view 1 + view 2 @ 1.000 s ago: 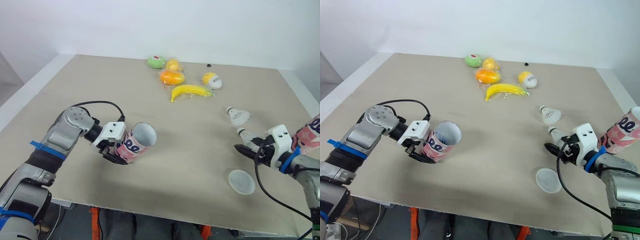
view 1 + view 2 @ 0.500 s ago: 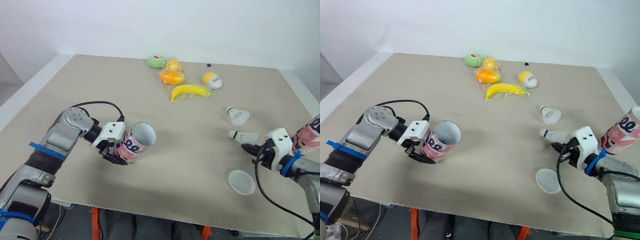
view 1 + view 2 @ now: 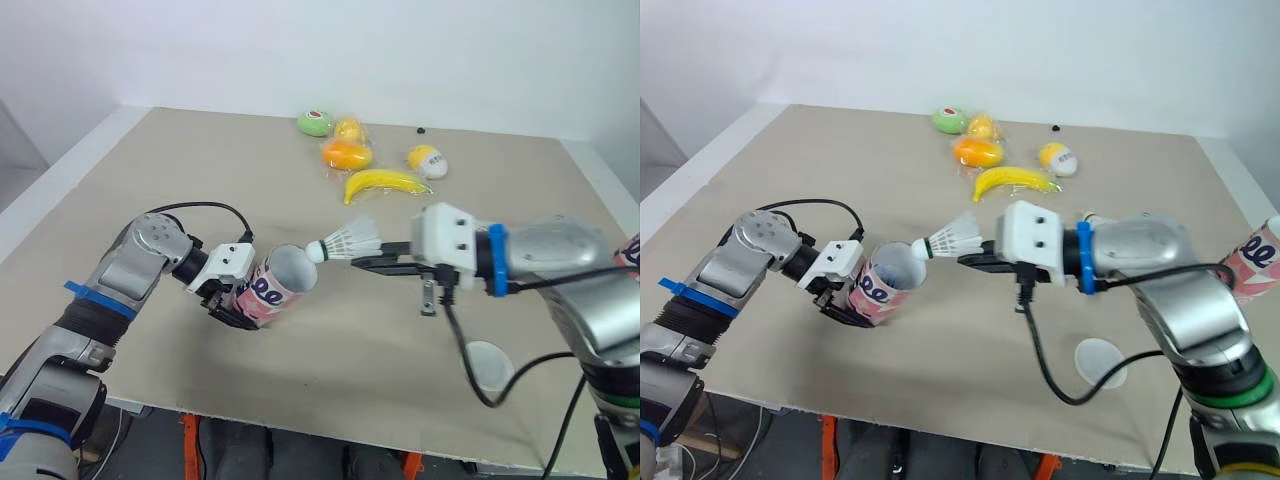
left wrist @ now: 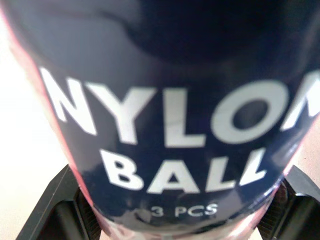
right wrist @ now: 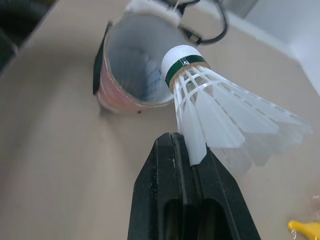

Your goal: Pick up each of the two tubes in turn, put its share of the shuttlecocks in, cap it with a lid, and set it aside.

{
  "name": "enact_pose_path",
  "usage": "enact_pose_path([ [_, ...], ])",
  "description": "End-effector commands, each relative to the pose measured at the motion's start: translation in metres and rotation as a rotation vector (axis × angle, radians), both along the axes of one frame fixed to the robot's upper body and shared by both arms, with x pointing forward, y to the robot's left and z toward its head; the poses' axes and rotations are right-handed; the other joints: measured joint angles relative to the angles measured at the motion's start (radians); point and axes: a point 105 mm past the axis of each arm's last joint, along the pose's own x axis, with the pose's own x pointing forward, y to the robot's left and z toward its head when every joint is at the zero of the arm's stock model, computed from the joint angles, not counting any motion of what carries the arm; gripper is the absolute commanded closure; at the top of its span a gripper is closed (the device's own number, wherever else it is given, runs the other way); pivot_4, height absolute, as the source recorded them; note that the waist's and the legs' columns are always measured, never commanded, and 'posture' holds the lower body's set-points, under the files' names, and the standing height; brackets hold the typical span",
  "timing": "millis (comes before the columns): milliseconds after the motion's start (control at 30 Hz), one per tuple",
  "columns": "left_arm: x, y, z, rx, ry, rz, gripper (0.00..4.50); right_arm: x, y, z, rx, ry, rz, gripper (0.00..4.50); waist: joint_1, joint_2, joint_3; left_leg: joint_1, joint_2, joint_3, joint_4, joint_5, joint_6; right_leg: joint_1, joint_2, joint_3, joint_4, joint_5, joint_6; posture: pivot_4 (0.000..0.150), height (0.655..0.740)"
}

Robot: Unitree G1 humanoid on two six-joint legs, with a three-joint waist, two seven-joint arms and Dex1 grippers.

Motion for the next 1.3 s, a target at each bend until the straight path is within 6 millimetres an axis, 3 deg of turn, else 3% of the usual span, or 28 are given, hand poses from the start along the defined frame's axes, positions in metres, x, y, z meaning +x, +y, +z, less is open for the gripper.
enact_pose_path([
  [33,-0.006,-0.009,-0.013,0.015,0.048,-0.035,1.13,0.002,0.013,0.003,-0.049,-0.058,0.054,4.46,0.000,0.000,0.000,0.000,0.000,0.000,0.000,0.000,0.000,0.000,0.000,0.000,0.000,0.000,0.001,0.150,0.6946],
  [233,-0.005,-0.010,-0.013,0.010,0.045,-0.034,1.13,-0.008,0.028,0.005,-0.082,-0.062,0.186,4.46,0.000,0.000,0.000,0.000,0.000,-0.001,0.000,0.000,0.000,0.000,0.000,-0.001,0.001,0.002,0.004,0.150,0.6946],
  [333,-0.005,-0.010,-0.013,0.010,0.045,-0.035,1.13,-0.009,0.033,0.012,-0.066,-0.055,0.214,3.56,0.000,0.000,0.000,0.000,0.000,-0.001,0.000,0.000,0.000,0.001,0.000,-0.001,0.001,0.002,0.004,0.150,0.6946],
  [533,-0.005,-0.009,-0.014,0.011,0.045,-0.034,1.13,-0.026,0.036,0.036,0.039,-0.026,0.294,0.82,0.000,0.000,0.000,0.000,0.000,-0.002,0.000,0.000,0.000,0.001,0.000,-0.002,0.001,0.002,0.004,0.150,0.6946],
  [600,-0.005,-0.010,-0.015,0.011,0.044,-0.035,1.13,-0.023,0.031,0.039,0.071,-0.007,0.260,0.20,0.000,0.000,0.000,0.000,0.000,-0.001,0.000,0.000,0.000,0.001,0.000,-0.001,0.001,0.002,0.004,0.150,0.6946],
  [633,-0.006,-0.010,-0.015,0.010,0.045,-0.035,1.13,-0.020,0.026,0.039,0.081,-0.003,0.230,0.20,0.000,0.000,0.000,0.000,0.000,-0.001,0.000,0.000,0.000,0.001,0.000,-0.001,0.001,0.002,0.004,0.150,0.6946],
  [733,-0.007,-0.010,-0.015,0.008,0.044,-0.036,1.13,0.000,-0.002,0.036,0.143,0.015,0.040,0.20,0.002,0.000,0.000,0.000,0.000,-0.002,0.001,0.000,0.000,0.000,0.000,-0.002,0.001,0.001,0.003,0.150,0.6946],
  [800,-0.007,-0.009,-0.016,0.007,0.045,-0.033,1.13,0.025,-0.046,0.028,0.244,0.016,-0.236,0.20,0.007,-0.002,-0.001,-0.001,0.000,-0.001,0.001,0.000,0.000,0.002,-0.001,-0.002,0.001,0.002,0.003,0.150,0.6946],
  [867,-0.008,-0.008,-0.017,0.008,0.046,-0.031,1.13,0.034,-0.078,0.018,0.313,0.016,-0.412,0.20,0.012,-0.004,-0.001,0.000,-0.001,-0.002,0.001,0.000,0.000,0.002,-0.002,-0.005,0.001,0.000,0.003,0.150,0.6946],
  [1033,-0.010,-0.008,-0.018,0.008,0.049,-0.031,1.13,0.038,-0.132,-0.001,0.414,0.015,-0.696,0.20,0.009,0.001,-0.002,-0.002,-0.001,0.001,0.000,0.000,0.001,0.002,-0.001,-0.002,0.002,0.000,0.005,0.150,0.6946],
  [1100,-0.010,-0.008,-0.018,0.006,0.047,-0.036,1.13,0.041,-0.159,-0.021,0.437,0.036,-0.840,0.20,0.009,0.001,-0.002,-0.002,0.000,-0.001,0.000,0.000,0.001,0.002,-0.001,-0.003,0.002,0.000,0.004,0.150,0.6946],
  [1300,-0.009,-0.010,-0.018,0.004,0.043,-0.043,1.13,0.046,-0.185,-0.045,0.480,0.069,-0.982,0.20,0.003,0.002,-0.001,-0.002,-0.001,0.002,0.001,0.000,0.001,0.002,-0.002,0.000,0.001,0.001,0.006,0.150,0.6946],
])
